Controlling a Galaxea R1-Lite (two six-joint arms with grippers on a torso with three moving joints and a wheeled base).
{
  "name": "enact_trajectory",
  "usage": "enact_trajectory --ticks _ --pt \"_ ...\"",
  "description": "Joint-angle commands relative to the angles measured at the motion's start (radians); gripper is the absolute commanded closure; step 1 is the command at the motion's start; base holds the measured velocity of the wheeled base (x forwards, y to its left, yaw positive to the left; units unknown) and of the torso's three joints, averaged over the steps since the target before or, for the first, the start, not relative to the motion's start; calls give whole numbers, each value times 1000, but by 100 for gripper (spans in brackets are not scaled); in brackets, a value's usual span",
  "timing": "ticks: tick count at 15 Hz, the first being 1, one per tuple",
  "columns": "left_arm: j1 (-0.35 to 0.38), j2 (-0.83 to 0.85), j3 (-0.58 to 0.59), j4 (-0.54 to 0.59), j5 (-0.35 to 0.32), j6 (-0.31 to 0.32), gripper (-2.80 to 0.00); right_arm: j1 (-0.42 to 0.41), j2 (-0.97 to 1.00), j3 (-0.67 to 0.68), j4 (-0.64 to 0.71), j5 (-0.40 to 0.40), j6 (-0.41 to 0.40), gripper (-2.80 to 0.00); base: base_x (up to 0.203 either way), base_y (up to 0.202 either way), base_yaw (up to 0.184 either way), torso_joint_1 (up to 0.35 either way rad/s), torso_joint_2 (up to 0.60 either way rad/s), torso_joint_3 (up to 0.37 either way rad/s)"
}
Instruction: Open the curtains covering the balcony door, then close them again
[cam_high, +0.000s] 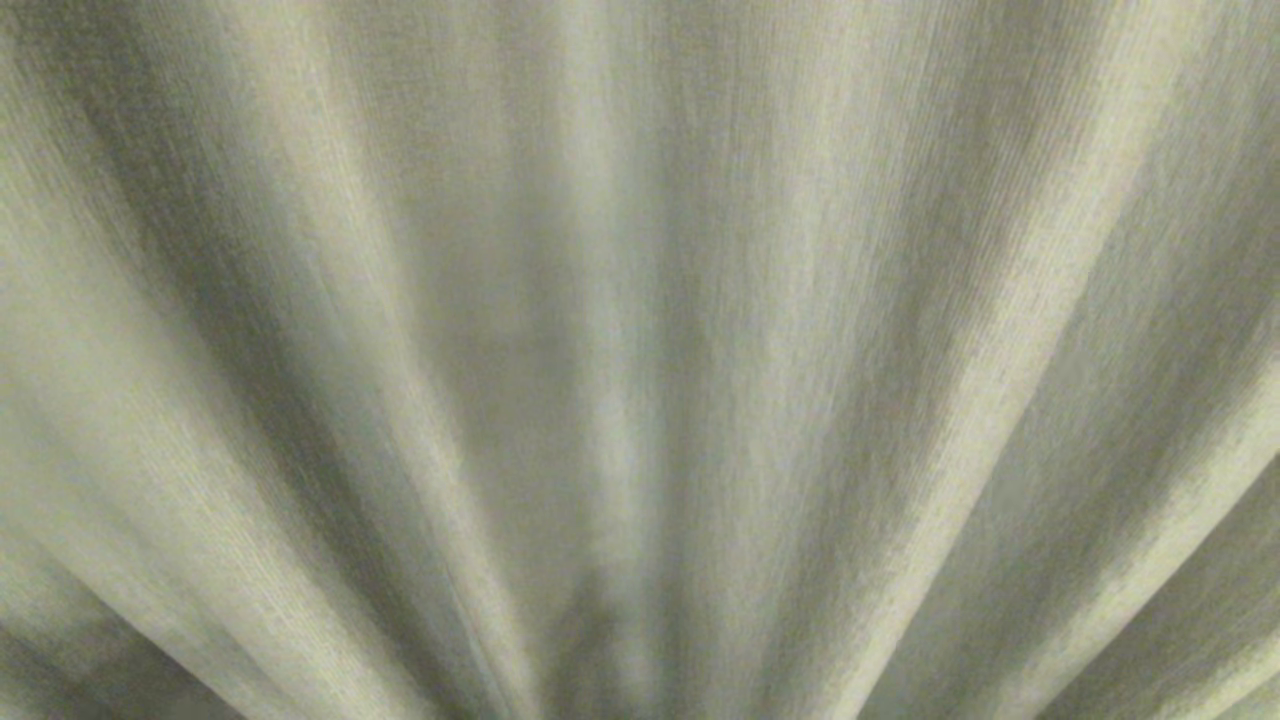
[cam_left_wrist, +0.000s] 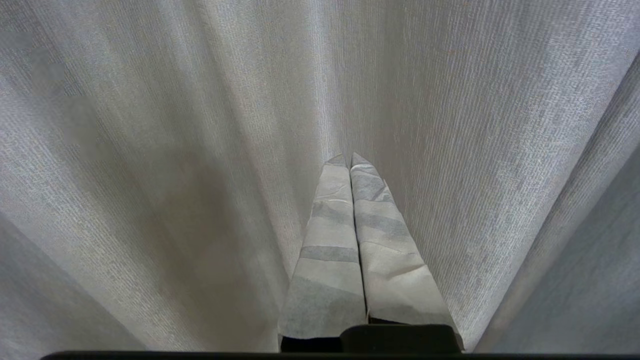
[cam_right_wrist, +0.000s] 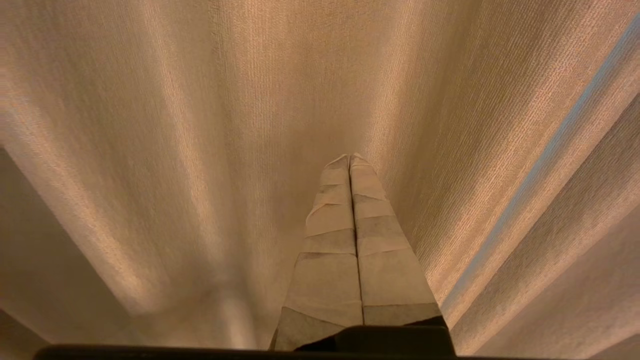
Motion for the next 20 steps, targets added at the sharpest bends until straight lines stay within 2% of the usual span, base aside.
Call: enact_trajectory --ticks 1,13,20 --pt "0 -1 0 0 -10 2 0 0 0 0 0 0 -1 0 0 0 0 0 0 0" --pt "0 -1 0 -2 -10 5 0 0 0 0 0 0 -1 0 0 0 0 0 0 0" --pt "0 -1 0 -2 -10 8 0 0 0 0 0 0 -1 0 1 -158 5 2 2 3"
